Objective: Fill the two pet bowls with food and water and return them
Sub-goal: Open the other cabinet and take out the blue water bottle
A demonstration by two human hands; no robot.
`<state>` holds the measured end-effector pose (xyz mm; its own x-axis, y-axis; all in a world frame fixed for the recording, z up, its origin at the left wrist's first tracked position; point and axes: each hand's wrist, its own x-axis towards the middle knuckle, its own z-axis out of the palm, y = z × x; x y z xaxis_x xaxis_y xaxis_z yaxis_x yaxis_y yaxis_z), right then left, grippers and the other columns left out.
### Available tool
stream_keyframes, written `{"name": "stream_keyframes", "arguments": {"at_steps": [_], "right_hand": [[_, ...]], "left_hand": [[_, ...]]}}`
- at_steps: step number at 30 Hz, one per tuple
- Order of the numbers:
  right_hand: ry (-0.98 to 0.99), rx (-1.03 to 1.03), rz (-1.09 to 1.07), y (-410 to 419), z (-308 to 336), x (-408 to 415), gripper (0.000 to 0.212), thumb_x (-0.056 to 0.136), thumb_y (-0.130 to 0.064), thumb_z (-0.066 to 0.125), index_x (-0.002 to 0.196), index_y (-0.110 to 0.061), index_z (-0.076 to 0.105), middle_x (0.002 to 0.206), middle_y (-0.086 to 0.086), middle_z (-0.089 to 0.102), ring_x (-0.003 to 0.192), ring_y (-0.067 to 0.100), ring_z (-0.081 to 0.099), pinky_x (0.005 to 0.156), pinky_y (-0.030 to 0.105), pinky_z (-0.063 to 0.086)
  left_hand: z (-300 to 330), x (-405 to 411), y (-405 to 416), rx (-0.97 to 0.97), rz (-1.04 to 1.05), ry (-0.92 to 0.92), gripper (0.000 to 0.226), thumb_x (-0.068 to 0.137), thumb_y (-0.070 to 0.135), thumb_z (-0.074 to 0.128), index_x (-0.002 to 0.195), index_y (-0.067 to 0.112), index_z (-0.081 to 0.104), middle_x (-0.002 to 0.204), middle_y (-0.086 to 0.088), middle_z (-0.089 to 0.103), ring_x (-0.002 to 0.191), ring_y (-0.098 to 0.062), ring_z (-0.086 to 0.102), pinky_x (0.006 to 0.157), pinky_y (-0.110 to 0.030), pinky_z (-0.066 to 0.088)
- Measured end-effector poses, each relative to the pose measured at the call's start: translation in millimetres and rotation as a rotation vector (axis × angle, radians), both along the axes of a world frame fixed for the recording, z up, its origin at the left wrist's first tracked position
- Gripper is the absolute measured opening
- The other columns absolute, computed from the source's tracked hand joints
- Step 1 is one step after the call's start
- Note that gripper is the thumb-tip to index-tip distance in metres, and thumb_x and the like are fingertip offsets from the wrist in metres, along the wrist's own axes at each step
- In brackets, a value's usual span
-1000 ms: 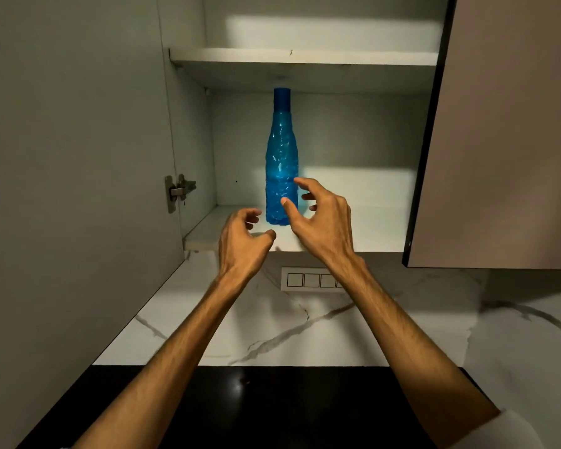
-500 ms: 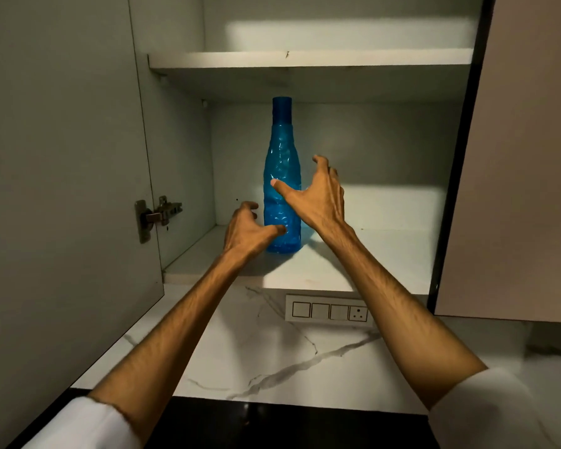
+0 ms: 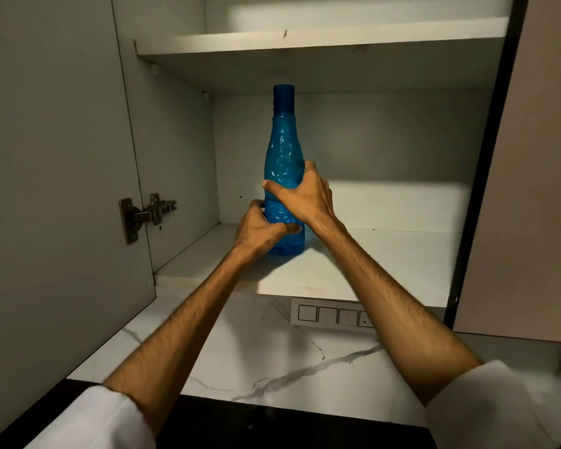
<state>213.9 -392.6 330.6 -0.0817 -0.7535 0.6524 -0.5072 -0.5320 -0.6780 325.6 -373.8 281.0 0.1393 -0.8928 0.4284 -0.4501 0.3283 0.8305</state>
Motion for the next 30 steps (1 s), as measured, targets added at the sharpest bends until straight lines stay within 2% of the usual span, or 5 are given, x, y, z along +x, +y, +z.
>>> {"name": "stream_keyframes", "arguments": {"at_steps": [5, 12, 18, 25, 30], "right_hand": [[-0.025, -0.002, 0.004, 0.4, -0.6, 0.0, 0.078, 0.078, -0.057, 0.083, 0.137, -0.018, 0.049, 0.122, -0.001, 0.069, 0.1, 0.019, 0.069, 0.086, 0.036, 0.06], [-0.002, -0.013, -0.013, 13.2, 2.4, 1.8, 0.078, 0.079, -0.057, 0.083, 0.137, -0.018, 0.05, 0.122, 0.0, 0.069, 0.101, 0.021, 0.069, 0.089, 0.041, 0.06], [-0.014, -0.032, -0.017, 32.0, 1.5, 2.0, 0.075, 0.079, -0.057, 0.083, 0.135, -0.018, 0.05, 0.121, -0.001, 0.069, 0.1, 0.02, 0.069, 0.089, 0.042, 0.06], [-0.01, -0.06, -0.03, 64.6, 2.0, 4.6, 0.074, 0.079, -0.058, 0.082, 0.132, -0.018, 0.051, 0.12, 0.0, 0.07, 0.099, 0.021, 0.07, 0.089, 0.042, 0.061], [-0.008, -0.066, -0.042, 95.5, 2.1, 8.5, 0.074, 0.078, -0.059, 0.082, 0.132, -0.018, 0.051, 0.12, -0.001, 0.069, 0.1, 0.02, 0.069, 0.089, 0.042, 0.061]], "left_hand": [[-0.7, -1.4, -1.5, -0.001, 0.02, 0.021, 0.089, 0.075, 0.023, 0.09, 0.147, 0.01, 0.039, 0.139, -0.011, 0.056, 0.124, -0.028, 0.058, 0.105, -0.045, 0.053], [-0.4, -3.1, 1.9, -0.029, 0.039, 0.059, 0.083, 0.075, 0.019, 0.089, 0.144, 0.008, 0.043, 0.135, -0.011, 0.059, 0.121, -0.028, 0.06, 0.105, -0.047, 0.053], [-2.6, -1.3, 14.7, -0.075, 0.03, 0.055, 0.08, 0.075, 0.019, 0.089, 0.142, 0.008, 0.045, 0.12, 0.0, 0.056, 0.113, -0.022, 0.06, 0.098, -0.037, 0.054], [-2.3, 4.2, 43.1, -0.104, 0.031, 0.05, 0.083, 0.071, 0.022, 0.091, 0.14, 0.011, 0.047, 0.117, 0.003, 0.057, 0.103, -0.015, 0.059, 0.079, -0.02, 0.048], [-2.3, 8.7, 71.2, -0.106, 0.021, 0.049, 0.085, 0.07, 0.023, 0.092, 0.14, 0.01, 0.047, 0.119, 0.0, 0.06, 0.108, -0.019, 0.063, 0.092, -0.032, 0.056]]}}
